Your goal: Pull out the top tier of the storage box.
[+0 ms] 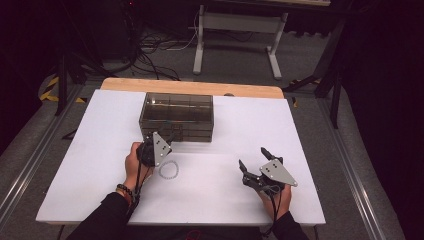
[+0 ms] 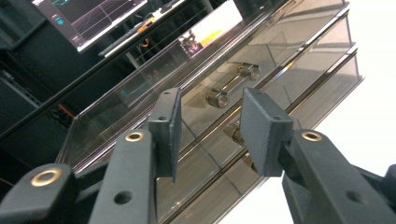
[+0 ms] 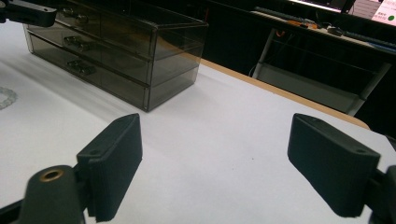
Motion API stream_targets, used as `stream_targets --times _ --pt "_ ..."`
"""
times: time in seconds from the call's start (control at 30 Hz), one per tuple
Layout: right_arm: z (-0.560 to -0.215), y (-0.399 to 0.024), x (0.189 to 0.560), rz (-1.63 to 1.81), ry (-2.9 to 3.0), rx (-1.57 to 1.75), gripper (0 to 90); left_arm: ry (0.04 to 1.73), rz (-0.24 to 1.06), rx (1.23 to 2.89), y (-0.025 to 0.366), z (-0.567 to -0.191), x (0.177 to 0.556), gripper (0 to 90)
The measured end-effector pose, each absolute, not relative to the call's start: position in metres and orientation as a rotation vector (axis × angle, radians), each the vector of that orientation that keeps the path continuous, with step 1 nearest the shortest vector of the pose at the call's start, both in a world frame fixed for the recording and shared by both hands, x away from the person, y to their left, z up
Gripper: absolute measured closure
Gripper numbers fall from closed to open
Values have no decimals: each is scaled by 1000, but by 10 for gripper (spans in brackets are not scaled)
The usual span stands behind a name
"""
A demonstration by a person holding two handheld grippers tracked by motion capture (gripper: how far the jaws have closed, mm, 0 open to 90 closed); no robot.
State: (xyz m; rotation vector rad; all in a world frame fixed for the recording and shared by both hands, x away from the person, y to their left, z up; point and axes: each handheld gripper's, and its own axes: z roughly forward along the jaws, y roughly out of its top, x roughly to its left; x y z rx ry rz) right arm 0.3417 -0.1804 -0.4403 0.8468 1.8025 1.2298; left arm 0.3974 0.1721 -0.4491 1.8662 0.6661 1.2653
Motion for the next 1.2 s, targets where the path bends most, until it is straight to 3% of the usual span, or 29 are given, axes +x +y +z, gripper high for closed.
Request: stream_targets --times 0.27,0.53,0.7,0.9,1.2 --pt "-441 -181 342 1247 1812 842 196 692 1299 1849 169 -454 402 686" --pt "-442 -180 343 1220 1813 838 201 670 1383 1898 162 -459 402 665" --pt "-443 -179 343 1219 1816 834 201 647 1497 1912 154 -462 401 723" --pt "-443 -178 343 1211 1824 829 204 650 1514 1923 151 -463 401 786" --pt "-443 -178 342 1211 1825 826 206 650 1526 1930 151 -463 400 798"
